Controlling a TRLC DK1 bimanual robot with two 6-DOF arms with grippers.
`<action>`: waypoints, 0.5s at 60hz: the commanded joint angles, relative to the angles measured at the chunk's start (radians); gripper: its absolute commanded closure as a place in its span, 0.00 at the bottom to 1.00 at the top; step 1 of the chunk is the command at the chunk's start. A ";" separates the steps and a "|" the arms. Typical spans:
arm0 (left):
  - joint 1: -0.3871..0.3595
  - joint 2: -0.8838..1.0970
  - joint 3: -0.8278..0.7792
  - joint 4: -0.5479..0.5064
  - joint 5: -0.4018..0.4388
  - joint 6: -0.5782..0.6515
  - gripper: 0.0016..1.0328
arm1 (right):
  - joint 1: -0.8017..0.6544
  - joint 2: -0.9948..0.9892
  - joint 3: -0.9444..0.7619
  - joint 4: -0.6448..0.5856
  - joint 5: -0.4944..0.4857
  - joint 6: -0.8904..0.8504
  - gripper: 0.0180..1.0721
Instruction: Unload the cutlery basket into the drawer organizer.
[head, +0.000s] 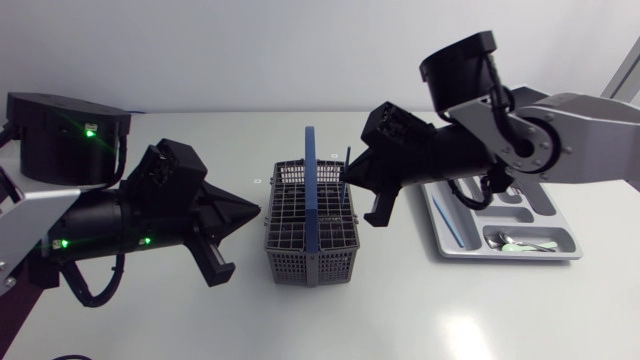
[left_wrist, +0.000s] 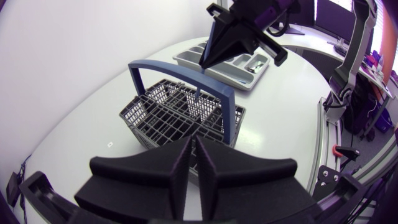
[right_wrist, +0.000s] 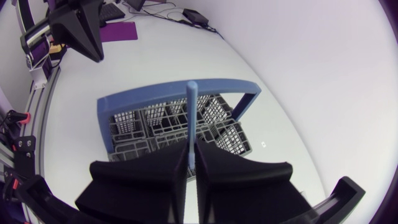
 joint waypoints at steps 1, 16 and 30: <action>-0.011 -0.016 -0.033 0.004 -0.006 0.012 0.91 | 0.020 -0.065 -0.028 -0.035 0.013 0.020 0.95; -0.017 -0.031 -0.028 -0.008 -0.006 0.010 0.91 | 0.020 -0.216 0.046 -0.200 0.014 0.049 0.95; -0.020 -0.037 -0.031 -0.018 -0.008 0.010 0.91 | -0.199 -0.180 0.112 -0.387 -0.030 0.033 0.95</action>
